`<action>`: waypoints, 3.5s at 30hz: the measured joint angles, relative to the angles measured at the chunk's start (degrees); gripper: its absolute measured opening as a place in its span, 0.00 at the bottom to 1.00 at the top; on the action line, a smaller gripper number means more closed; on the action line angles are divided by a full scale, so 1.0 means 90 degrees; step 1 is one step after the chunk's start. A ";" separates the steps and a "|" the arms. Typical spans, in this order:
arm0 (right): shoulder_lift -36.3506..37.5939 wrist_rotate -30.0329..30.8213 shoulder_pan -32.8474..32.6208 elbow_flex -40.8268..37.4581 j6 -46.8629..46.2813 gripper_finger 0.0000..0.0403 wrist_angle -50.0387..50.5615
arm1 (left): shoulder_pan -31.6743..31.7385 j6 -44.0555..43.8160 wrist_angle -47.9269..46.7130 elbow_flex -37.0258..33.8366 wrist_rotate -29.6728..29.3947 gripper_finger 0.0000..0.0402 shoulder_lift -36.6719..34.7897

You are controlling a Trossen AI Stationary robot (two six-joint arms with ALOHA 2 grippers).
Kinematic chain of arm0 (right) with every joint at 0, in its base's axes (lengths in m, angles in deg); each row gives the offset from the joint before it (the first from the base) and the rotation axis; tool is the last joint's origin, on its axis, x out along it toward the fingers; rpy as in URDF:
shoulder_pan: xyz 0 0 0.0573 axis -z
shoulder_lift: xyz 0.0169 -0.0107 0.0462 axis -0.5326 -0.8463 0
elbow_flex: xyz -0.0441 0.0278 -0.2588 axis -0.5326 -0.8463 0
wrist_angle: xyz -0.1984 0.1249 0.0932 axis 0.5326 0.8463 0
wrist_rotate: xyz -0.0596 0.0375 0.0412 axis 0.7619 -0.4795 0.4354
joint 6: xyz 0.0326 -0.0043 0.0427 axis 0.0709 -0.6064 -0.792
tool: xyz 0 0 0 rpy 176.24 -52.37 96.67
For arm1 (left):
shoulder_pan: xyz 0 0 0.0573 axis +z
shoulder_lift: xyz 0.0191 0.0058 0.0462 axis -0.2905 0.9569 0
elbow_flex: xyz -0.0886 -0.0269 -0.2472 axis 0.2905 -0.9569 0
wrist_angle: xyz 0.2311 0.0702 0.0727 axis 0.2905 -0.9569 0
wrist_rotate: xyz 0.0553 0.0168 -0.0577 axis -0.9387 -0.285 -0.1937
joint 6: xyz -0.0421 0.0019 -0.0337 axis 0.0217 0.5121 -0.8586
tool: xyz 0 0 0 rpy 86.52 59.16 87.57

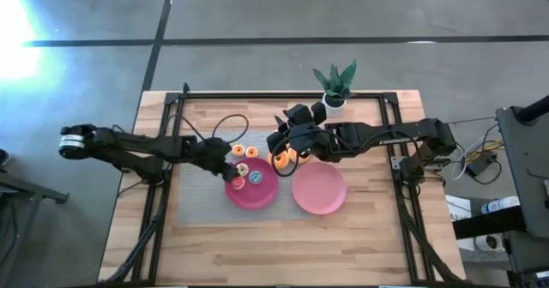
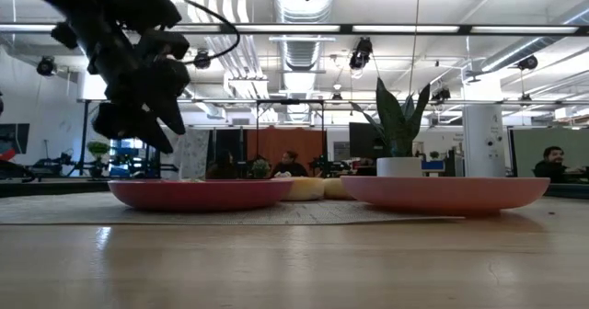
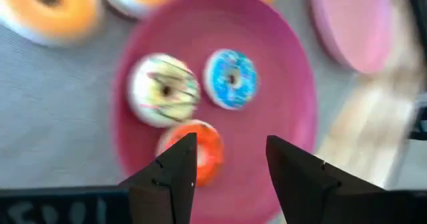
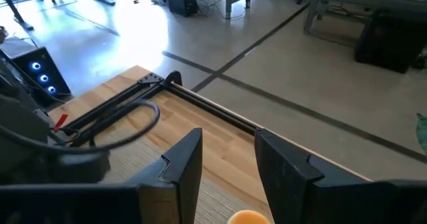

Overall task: Pick & Place donuts
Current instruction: Put the small yellow donut on the dark pink plate

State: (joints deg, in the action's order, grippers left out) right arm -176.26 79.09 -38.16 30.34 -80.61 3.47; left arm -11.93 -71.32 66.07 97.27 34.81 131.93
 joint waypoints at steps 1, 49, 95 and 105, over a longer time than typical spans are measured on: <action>0.0000 0.0000 0.0004 0.0000 0.0000 0.32 0.0034 | 0.0020 0.0126 -0.0336 0.0108 -0.0222 0.38 -0.0058; -0.0002 -0.0015 0.0214 0.0000 -0.0024 0.32 0.0409 | 0.2728 0.3022 -0.0018 0.0894 0.0336 0.01 0.2318; -0.0002 -0.5476 0.1409 -0.0988 -0.0540 0.62 -0.1940 | 0.0045 0.4897 0.0781 0.1891 -0.2387 0.00 -0.0621; -0.0002 -0.5463 0.1416 -0.0988 -0.0555 0.59 -0.1656 | 0.0030 0.5155 0.0745 0.2449 -0.2274 0.00 -0.0146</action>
State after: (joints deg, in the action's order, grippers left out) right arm -176.28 29.92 -25.42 21.44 -85.60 -11.44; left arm -11.66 -24.93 72.78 119.31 14.35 130.61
